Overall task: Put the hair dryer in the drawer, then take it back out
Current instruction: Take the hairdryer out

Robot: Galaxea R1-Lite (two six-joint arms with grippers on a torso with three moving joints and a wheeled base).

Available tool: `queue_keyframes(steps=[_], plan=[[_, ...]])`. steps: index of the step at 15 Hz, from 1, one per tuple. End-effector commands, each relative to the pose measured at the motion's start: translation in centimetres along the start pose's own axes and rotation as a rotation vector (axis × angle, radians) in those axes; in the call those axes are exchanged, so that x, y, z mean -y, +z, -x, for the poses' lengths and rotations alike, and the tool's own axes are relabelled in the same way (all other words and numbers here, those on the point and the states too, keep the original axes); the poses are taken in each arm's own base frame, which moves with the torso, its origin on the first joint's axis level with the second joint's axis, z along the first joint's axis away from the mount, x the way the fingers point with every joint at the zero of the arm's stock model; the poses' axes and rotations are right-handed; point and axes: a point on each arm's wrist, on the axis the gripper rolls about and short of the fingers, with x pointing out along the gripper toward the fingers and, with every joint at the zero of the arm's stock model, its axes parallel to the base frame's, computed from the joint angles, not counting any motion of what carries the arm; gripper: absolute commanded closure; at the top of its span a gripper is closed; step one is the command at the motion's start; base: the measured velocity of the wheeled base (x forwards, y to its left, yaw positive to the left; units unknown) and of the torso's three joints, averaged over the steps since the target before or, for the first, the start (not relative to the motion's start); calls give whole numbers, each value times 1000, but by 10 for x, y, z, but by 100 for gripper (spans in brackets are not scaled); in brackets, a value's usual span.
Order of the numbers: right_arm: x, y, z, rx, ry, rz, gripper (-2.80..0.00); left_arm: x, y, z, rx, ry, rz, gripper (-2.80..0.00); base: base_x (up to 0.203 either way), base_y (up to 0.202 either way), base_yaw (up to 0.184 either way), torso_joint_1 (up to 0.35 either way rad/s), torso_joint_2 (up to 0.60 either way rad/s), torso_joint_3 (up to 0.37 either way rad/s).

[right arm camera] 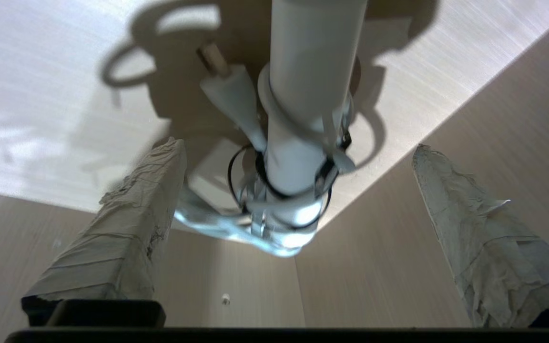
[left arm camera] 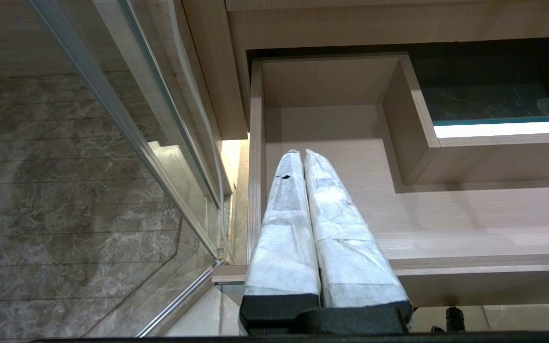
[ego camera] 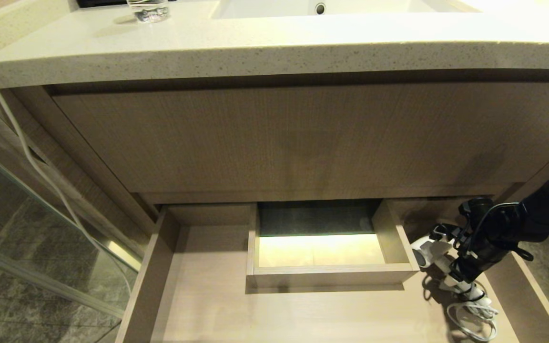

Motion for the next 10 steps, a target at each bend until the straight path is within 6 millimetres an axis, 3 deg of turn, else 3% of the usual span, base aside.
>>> queue_keyframes(steps=[1, 10], plan=[[0, 3, -13, 11, 1, 8, -280, 0, 0, 0, -1, 0, 0, 0, 0, 0, 0, 0, 0, 0], [-6, 2, -36, 45, 90, 10, -280, 0, 0, 0, -1, 0, 0, 0, 0, 0, 0, 0, 0, 0]])
